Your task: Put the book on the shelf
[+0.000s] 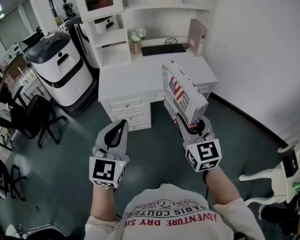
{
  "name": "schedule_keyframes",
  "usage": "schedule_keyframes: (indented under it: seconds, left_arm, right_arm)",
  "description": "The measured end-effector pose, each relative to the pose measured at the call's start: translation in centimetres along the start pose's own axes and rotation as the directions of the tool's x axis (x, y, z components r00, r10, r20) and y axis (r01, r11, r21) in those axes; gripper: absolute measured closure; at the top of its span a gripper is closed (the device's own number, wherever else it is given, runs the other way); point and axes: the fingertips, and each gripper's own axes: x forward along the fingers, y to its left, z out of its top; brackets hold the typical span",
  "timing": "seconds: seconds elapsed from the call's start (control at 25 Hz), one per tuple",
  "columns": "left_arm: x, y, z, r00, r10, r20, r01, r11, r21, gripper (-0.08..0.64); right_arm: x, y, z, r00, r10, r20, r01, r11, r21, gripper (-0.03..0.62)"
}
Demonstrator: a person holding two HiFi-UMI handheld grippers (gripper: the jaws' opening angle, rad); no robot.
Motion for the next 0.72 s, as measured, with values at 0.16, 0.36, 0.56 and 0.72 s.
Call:
schedule_keyframes:
  seconds: [0.16, 0.36, 0.56, 0.72]
  left_arm:
    - [0.8, 0.1, -0.5, 1.000, 0.003, -0.004, -0.003, 1.000, -0.005, 0.555]
    - [2.1, 0.1, -1.0, 1.000, 0.005, -0.010, -0.005, 1.000, -0.016, 0.555]
    - [3.1, 0.3, -1.8, 1.000, 0.013, -0.008, -0.014, 0.999, -0.029, 0.555]
    - [3.7, 0.1, -2.8, 1.000, 0.029, -0.003, -0.029, 0.999, -0.041, 0.555]
  right_arm:
    - [0.5, -0.4, -0.7, 1.000, 0.003, -0.004, -0.003, 1.000, 0.010, 0.439]
    - [1.1, -1.3, -1.5, 1.000, 0.000, -0.020, 0.001, 1.000, 0.020, 0.439]
    - [1.6, -2.1, -2.5, 1.000, -0.005, -0.027, 0.005, 1.000, 0.026, 0.439]
    - [2.1, -2.6, -3.4, 1.000, 0.003, -0.028, -0.003, 1.000, 0.005, 0.439]
